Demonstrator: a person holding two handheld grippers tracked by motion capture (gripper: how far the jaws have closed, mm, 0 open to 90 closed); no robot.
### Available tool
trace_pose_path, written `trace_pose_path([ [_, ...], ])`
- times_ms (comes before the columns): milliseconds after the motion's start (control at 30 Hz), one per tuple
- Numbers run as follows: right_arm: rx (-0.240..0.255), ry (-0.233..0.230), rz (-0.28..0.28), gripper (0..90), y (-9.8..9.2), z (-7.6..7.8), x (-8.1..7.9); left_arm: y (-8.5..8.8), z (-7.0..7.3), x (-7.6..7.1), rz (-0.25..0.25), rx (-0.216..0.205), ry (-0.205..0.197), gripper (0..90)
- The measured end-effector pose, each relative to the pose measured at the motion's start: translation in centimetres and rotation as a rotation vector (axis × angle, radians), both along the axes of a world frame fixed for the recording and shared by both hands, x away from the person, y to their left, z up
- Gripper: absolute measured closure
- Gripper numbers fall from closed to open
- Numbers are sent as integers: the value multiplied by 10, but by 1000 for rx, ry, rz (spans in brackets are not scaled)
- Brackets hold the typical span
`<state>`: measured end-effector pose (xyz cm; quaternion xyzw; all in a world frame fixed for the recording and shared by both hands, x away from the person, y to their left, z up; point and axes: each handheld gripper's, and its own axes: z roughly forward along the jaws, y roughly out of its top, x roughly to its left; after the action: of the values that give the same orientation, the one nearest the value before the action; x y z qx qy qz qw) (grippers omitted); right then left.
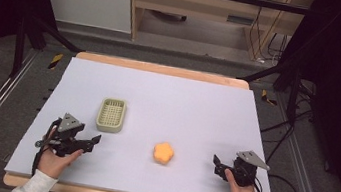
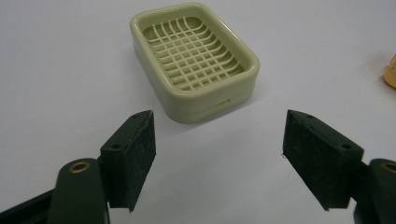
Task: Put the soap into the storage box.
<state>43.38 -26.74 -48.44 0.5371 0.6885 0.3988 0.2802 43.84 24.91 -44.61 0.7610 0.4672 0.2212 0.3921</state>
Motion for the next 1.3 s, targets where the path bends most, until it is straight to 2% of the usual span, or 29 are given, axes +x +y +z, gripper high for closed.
trace_pose_path([
  [267, 0, -3, -1, 55, -1, 0, 0, -6, 5, -1, -18, -8, -11, 251],
  [367, 23, -7, -2, 55, -1, 0, 0, -9, 7, -2, -26, -1, -15, 249],
  [567, 29, -10, 4, 52, 0, 0, 0, -15, 11, -2, -41, 1, -24, 248],
  [833, 19, -11, 11, 51, 0, 0, 1, -22, 18, 1, -66, 10, -26, 245],
  [967, 18, -9, 10, 54, 0, -1, 1, -28, 21, 3, -84, 18, -28, 244],
  [1133, 19, -4, 12, 53, 0, -1, 1, -44, 24, 6, -116, 25, -29, 241],
  [1300, 21, -5, 8, 51, 0, -1, 1, -53, 28, 9, -128, 19, -40, 241],
])
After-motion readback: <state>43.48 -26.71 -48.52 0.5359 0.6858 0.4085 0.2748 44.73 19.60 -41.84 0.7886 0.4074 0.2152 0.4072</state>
